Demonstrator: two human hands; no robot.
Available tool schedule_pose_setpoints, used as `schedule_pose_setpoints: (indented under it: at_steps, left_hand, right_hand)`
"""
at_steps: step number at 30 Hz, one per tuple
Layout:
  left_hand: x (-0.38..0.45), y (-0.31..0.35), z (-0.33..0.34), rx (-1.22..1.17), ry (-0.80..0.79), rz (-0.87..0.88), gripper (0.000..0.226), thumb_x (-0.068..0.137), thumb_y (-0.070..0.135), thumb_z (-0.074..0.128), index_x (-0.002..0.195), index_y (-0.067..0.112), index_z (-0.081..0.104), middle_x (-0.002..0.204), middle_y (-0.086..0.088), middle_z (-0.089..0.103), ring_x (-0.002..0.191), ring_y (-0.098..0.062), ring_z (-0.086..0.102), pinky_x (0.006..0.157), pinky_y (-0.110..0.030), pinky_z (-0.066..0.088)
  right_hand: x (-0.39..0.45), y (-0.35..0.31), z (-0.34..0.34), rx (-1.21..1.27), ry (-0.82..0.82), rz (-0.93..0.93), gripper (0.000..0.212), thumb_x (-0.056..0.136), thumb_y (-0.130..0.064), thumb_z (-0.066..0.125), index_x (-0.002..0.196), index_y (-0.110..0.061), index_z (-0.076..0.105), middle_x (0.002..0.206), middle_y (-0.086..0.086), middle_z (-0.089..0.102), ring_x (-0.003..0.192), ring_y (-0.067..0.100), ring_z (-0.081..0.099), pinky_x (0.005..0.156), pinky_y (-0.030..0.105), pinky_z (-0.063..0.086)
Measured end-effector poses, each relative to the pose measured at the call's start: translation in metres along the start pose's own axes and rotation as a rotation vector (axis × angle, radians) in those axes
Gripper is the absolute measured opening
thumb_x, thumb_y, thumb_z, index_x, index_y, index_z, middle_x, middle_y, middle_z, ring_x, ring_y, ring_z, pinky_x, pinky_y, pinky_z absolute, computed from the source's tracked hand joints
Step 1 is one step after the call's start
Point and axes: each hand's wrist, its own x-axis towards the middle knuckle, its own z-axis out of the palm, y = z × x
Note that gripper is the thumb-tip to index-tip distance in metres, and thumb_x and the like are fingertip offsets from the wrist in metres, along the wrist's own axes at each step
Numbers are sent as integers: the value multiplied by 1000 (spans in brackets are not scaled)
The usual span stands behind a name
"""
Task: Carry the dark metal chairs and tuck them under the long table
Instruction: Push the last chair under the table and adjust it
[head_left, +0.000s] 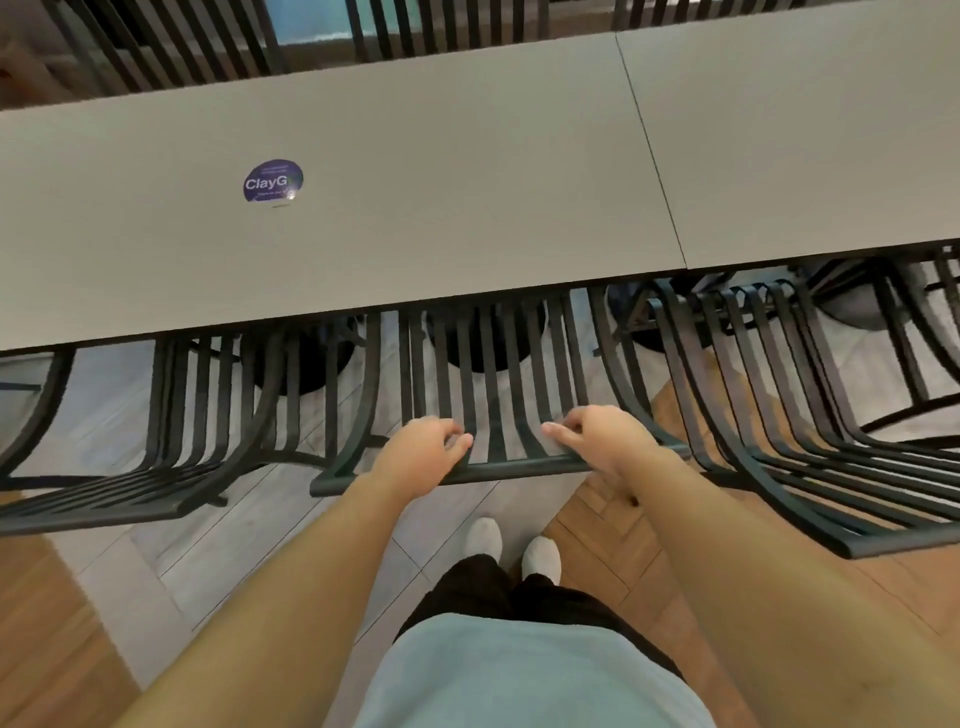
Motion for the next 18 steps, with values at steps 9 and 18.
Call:
schedule_pose_setpoints:
  at_steps: [9,18]
  left_hand:
    - [63,88,-3,181,-122,255,42,108,46,46,134,20,66,116,-2,71,99,-16,68,93,-40,58]
    - [79,222,55,175,-121,369,40,109,45,46,131,20,67,114,-1,71,97,-17,67,89,-41,57]
  right_hand:
    - [-40,86,-47,67,199,217,46,102,-62,45,118,-24,68,96,-2,68,89,19,64,83,41,56]
    - [-81,209,-68,77,220,278,44,103,-58,46,122,-25,67,109,0,71,100,23,65,88,43,56]
